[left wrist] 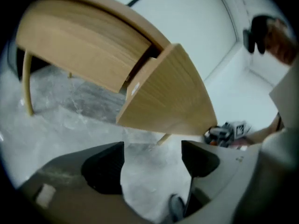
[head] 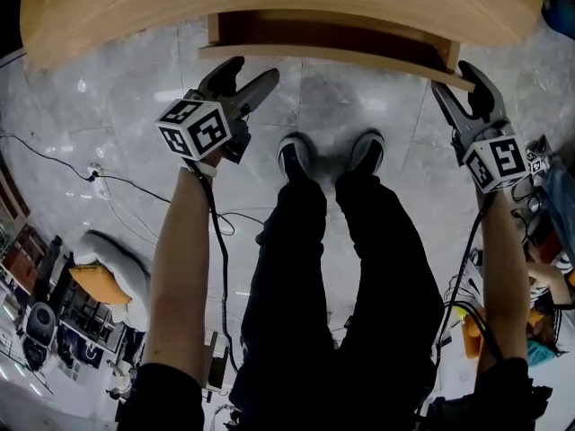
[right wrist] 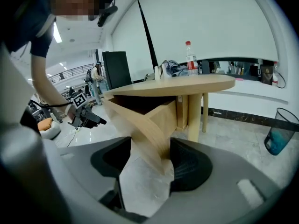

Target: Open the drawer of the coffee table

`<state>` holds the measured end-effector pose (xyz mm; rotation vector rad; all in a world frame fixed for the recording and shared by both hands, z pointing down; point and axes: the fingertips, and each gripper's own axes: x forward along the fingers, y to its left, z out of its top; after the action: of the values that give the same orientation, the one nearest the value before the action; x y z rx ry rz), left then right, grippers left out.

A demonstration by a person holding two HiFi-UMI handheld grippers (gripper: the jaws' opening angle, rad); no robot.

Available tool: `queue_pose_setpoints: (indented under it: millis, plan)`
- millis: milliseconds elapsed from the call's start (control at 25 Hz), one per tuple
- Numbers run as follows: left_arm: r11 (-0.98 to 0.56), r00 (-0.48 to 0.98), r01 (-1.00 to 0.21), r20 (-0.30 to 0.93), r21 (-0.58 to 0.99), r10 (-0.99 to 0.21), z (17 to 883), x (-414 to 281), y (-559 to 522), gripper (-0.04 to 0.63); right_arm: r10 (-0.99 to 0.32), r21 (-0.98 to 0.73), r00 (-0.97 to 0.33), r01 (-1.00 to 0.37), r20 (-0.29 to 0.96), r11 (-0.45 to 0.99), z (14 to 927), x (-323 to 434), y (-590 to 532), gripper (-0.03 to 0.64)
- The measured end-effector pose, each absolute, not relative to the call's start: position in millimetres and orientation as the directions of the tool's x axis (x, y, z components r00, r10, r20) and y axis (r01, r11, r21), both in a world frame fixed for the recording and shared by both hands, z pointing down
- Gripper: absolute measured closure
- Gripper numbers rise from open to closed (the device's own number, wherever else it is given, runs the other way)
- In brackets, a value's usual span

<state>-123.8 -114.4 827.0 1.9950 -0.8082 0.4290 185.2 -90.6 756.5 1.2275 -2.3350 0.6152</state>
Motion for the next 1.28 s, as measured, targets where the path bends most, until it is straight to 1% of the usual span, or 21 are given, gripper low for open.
queue_pose_setpoints:
  millis: [80, 120, 200, 280, 400, 520, 720, 880, 1040, 1280]
  plan:
    - [-0.471, 0.592, -0.783, 0.719, 0.407, -0.363, 825, -141, -108, 0.196, -0.636, -0.184, -0.502, -0.847, 0.586, 0.499, 757, 186, -90, 0.35]
    - [-0.513, 0.527, -0.804, 0.759, 0.3, -0.382, 818, -150, -110, 0.196, -0.629, -0.183, -0.494, -0.85, 0.6, 0.493, 758, 186, -89, 0.348]
    - [-0.565, 0.435, -0.813, 0.79, 0.139, -0.431, 802, -165, -122, 0.196, -0.616, -0.175, -0.473, -0.859, 0.63, 0.481, 757, 187, -88, 0.348]
    - [-0.583, 0.392, -0.81, 0.797, 0.063, -0.459, 787, -173, -135, 0.196, -0.608, -0.154, -0.45, -0.866, 0.654, 0.475, 755, 187, -88, 0.351]
    - [-0.582, 0.4, -0.81, 0.8, 0.08, -0.447, 778, -170, -143, 0.196, -0.599, -0.124, -0.417, -0.875, 0.684, 0.468, 753, 188, -86, 0.356]
    - [-0.597, 0.422, -0.795, 0.803, 0.106, -0.42, 777, -157, -147, 0.196, -0.599, -0.12, -0.39, -0.89, 0.699, 0.44, 751, 191, -86, 0.344]
    - [-0.604, 0.425, -0.791, 0.798, 0.099, -0.427, 773, -136, -151, 0.196, -0.594, -0.153, -0.406, -0.89, 0.694, 0.429, 746, 186, -88, 0.36]
    - [-0.59, 0.411, -0.803, 0.798, 0.087, -0.442, 775, -130, -149, 0.196, -0.594, -0.17, -0.411, -0.892, 0.692, 0.419, 747, 187, -86, 0.359]
    - [-0.55, 0.409, -0.827, 0.797, 0.119, -0.443, 772, -130, -148, 0.196, -0.61, -0.17, -0.403, -0.899, 0.682, 0.403, 745, 188, -84, 0.359]
    - [-0.513, 0.4, -0.846, 0.808, 0.145, -0.432, 770, -131, -127, 0.198, -0.597, -0.178, -0.4, -0.901, 0.695, 0.396, 745, 187, -63, 0.357]
